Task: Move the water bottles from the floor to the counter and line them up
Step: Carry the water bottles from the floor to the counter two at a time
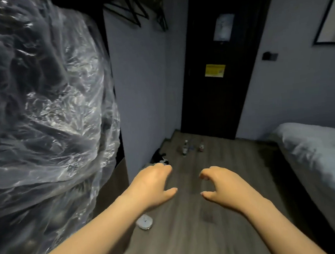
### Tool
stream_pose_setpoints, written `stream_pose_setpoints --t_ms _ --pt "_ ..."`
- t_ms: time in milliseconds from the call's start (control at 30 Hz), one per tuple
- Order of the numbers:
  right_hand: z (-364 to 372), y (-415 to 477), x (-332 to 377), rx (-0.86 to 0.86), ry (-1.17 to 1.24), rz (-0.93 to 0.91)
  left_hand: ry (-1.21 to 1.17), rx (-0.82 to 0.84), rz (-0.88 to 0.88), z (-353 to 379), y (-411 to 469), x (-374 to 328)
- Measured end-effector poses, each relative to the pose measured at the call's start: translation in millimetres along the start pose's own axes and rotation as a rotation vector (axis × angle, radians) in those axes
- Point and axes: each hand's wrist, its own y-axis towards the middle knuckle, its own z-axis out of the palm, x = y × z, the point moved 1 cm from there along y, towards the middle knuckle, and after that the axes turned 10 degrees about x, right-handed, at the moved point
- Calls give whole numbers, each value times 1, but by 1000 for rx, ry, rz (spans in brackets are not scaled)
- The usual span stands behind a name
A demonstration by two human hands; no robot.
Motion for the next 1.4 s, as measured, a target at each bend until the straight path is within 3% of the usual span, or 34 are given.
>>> stream_pose_setpoints --t_ms 367,933,1400 --pt "-19 41 -62 -90 38 239 -15 15 213 -16 117 -13" --pt "-80 170 -234 -112 50 280 2 -35 284 -40 350 -49" --pt "-104 372 -333 -77 23 335 -46 2 326 -50 576 21"
